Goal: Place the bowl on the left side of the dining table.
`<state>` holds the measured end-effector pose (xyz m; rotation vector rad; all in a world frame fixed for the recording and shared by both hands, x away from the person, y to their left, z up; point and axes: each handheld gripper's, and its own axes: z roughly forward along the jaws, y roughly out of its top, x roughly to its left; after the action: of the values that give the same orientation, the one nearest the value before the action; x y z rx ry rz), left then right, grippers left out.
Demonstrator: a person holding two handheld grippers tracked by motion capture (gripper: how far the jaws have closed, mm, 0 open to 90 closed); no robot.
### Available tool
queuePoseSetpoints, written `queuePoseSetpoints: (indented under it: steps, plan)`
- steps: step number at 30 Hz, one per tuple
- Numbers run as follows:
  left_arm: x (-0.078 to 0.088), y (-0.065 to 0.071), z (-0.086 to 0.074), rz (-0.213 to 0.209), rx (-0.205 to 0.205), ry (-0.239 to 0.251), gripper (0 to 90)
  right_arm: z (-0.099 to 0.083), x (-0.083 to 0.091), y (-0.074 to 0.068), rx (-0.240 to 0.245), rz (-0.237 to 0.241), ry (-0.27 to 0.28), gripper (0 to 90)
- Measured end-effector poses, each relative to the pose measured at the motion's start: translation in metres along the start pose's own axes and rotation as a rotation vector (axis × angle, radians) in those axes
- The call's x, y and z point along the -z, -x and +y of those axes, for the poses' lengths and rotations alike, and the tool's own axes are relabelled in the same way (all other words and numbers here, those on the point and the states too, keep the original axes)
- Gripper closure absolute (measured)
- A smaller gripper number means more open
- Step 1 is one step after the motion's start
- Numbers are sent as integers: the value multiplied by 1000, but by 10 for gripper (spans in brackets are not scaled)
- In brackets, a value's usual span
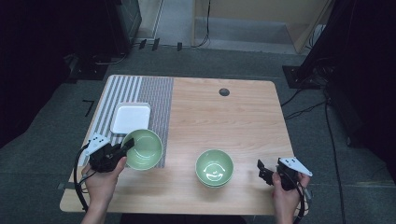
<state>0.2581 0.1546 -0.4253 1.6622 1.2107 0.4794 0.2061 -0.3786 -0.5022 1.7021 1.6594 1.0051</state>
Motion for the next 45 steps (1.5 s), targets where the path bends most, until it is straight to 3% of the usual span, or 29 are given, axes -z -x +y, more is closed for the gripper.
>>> queuePoseSetpoints:
  steps: [7, 8, 11, 20, 22, 25, 29, 33, 41, 42, 45]
  plan:
    - [2, -8, 0, 13, 19, 5, 843, -5, -4, 10, -20, -8, -54, 170]
    - [2, -10, 1, 18, 20, 9, 843, -7, -7, 13, -42, -7, -89, 173]
    - [3, -12, 1, 22, 24, 10, 843, -11, -11, 13, -44, -2, -122, 173]
    - [3, -20, 4, 43, 42, 15, 843, -17, -10, 15, -26, -25, -101, 164]
    - [4, -22, 5, 51, 40, 18, 843, -17, -10, 14, -2, -18, -108, 163]
    - [4, -25, 8, 56, 46, 18, 843, -19, -11, 5, 94, -54, -138, 144]
    - [2, -28, 10, 56, 62, 19, 843, -20, -10, 6, 90, -55, -142, 119]
    - [-2, -30, 16, 61, 72, 20, 843, -19, -13, 8, 42, -113, -166, 0]
    - [-9, -39, 28, 58, 96, 26, 843, -20, -12, 8, 30, -127, -169, 0]
    - [-12, -42, 32, 35, 86, 20, 843, -20, -12, 8, 29, -128, -168, 0]
    - [-17, -47, 35, 30, 97, 9, 843, -20, -12, 8, 28, -128, -167, 0]
